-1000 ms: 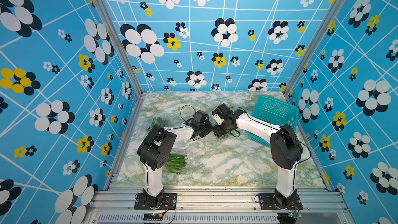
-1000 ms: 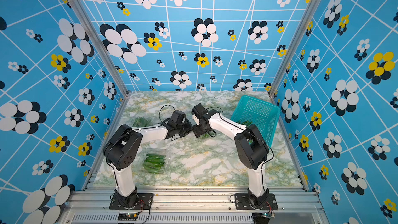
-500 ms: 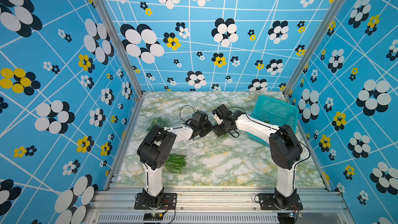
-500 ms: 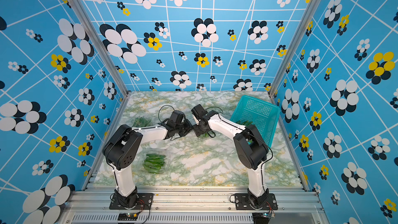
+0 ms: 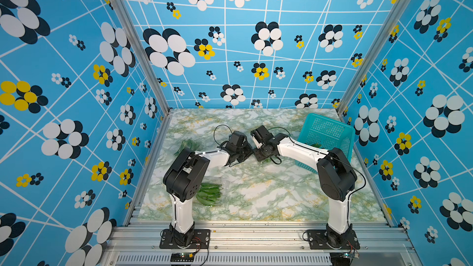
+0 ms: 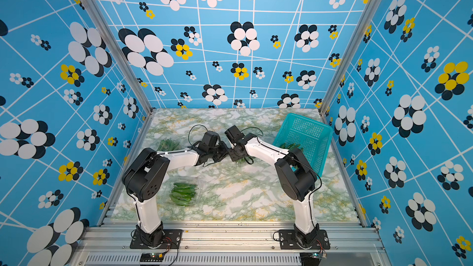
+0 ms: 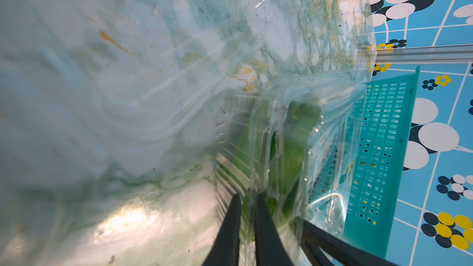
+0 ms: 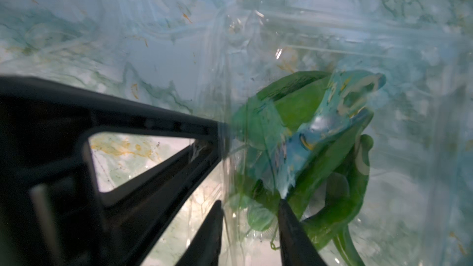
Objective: Take small green peppers out of containers
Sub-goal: Open the packing box at the center of the board.
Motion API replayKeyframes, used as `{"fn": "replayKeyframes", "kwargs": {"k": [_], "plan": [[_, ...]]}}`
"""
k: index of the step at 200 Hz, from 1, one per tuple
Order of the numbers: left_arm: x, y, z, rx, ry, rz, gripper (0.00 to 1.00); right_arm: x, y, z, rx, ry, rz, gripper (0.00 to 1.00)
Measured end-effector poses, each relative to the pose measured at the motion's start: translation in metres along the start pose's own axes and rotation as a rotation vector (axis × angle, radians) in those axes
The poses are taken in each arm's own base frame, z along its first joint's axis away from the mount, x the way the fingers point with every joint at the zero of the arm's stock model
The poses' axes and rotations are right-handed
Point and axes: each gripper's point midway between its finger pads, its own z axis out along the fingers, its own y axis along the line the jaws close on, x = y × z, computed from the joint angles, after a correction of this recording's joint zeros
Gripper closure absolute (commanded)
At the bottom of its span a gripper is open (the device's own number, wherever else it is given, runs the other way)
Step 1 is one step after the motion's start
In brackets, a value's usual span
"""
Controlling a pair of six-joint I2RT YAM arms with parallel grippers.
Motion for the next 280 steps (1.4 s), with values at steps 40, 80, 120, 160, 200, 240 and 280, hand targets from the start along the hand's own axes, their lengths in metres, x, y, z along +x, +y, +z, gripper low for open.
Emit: {"fn": "replayKeyframes", "kwargs": {"k": [40, 80, 120, 160, 200, 240, 280], "plan": [[0.001, 0.001, 0.000, 0.004, 0.002, 0.001, 0.86, 0.002, 0.000, 0.002, -0.002, 0.005, 0.008, 1.00], [0.001, 0.000, 0.000, 0.004, 0.002, 0.002, 0.86, 0.000, 0.001, 0.000, -0.014, 0.005, 0.012, 1.00], [0.001, 0.001, 0.001, 0.003, 0.003, 0.003, 0.86, -0.005, 0.002, -0.011, -0.020, 0.009, 0.010, 1.00], [0.002, 0.003, 0.001, 0.002, 0.004, 0.011, 0.87, -0.008, 0.000, -0.016, -0.017, 0.012, -0.008, 1.00], [0.005, 0.002, 0.001, 0.010, 0.011, 0.026, 0.87, -0.016, -0.016, -0.023, 0.000, 0.012, -0.017, 1.00], [0.006, 0.003, 0.001, 0.006, 0.014, 0.038, 0.87, -0.034, -0.035, -0.034, 0.009, -0.028, 0.009, 1.00], [0.006, 0.003, 0.001, 0.004, 0.014, 0.038, 0.87, -0.055, -0.038, -0.049, -0.037, -0.089, 0.056, 1.00]]}}
